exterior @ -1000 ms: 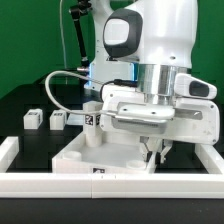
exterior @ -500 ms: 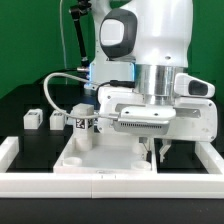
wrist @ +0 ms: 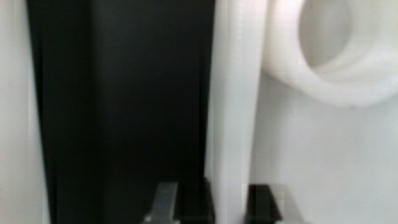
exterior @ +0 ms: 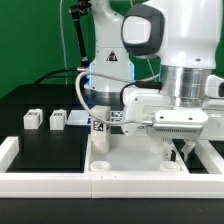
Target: Assemble square table
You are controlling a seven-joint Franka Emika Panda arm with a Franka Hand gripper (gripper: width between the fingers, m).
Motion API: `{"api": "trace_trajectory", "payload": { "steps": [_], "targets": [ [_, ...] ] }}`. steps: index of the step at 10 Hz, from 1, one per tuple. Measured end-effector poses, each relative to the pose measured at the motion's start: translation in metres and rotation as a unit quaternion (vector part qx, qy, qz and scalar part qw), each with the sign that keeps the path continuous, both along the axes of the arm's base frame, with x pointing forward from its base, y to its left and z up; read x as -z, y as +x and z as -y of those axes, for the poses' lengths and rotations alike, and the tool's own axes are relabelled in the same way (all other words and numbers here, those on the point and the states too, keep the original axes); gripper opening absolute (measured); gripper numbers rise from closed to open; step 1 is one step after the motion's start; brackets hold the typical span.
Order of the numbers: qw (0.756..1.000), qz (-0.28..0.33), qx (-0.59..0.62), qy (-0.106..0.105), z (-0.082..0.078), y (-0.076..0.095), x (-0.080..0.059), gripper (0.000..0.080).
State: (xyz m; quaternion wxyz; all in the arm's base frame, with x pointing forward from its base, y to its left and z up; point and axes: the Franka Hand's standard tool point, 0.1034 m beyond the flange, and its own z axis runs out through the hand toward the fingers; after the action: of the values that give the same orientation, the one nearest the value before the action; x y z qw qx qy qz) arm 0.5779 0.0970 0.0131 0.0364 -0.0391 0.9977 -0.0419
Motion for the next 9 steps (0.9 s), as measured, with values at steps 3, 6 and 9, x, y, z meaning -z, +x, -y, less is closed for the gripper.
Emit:
{"api": "trace_trajectory", "payload": {
  "steps": [3,6,9],
  "targets": [
    [0.999,-0.029,0.019,-0.019,-0.021,0.002,0.000,0.0061],
    [0.998,-0.054,0.026,-0.032,-0.028,0.003,0.002,0.0061],
    [0.997,-0.057,0.027,-0.033,-0.025,0.000,0.003,0.0061]
  ]
}}
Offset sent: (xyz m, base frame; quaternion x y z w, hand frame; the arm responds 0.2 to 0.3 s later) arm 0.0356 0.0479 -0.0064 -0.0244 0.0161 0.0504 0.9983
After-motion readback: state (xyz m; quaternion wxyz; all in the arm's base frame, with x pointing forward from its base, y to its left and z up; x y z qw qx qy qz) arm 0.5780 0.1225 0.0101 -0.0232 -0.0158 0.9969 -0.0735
